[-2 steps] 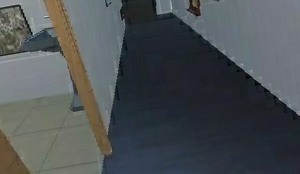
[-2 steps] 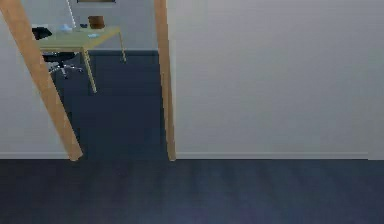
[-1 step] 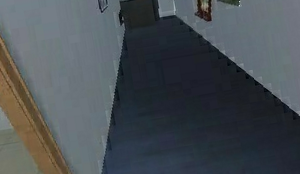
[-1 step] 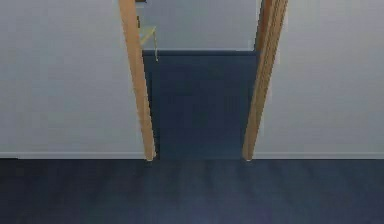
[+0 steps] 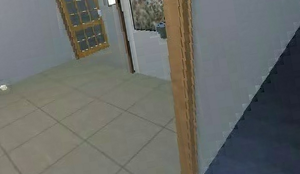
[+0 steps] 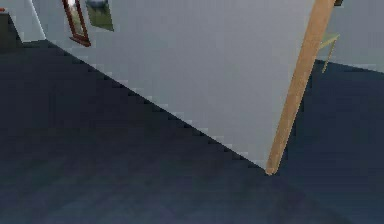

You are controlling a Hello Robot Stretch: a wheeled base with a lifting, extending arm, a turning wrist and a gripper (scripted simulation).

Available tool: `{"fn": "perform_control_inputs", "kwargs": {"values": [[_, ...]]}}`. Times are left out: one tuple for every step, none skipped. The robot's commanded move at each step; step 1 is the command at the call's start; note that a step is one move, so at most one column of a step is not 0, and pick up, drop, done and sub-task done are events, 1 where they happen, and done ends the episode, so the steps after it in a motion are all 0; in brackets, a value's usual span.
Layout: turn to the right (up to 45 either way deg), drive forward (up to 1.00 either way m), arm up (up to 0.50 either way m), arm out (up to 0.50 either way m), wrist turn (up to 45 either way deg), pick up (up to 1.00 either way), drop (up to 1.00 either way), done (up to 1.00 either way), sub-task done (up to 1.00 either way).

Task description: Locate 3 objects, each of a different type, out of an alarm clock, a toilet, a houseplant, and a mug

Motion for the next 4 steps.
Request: {"fn": "perform_control_inputs", "kwargs": {"values": [[-15.0, 0.00, 0.00, 0.00, 0.0, 0.00, 0.00, 0.00, 0.00], [0.0, 0.25, 0.00, 0.00, 0.0, 0.00, 0.00, 0.00, 0.00], [0.0, 0.20, 0.00, 0.00, 0.0, 0.00, 0.00, 0.00, 0.00], [-21.0, 0.00, 0.00, 0.00, 0.0, 0.00, 0.00, 0.00, 0.00]]}}
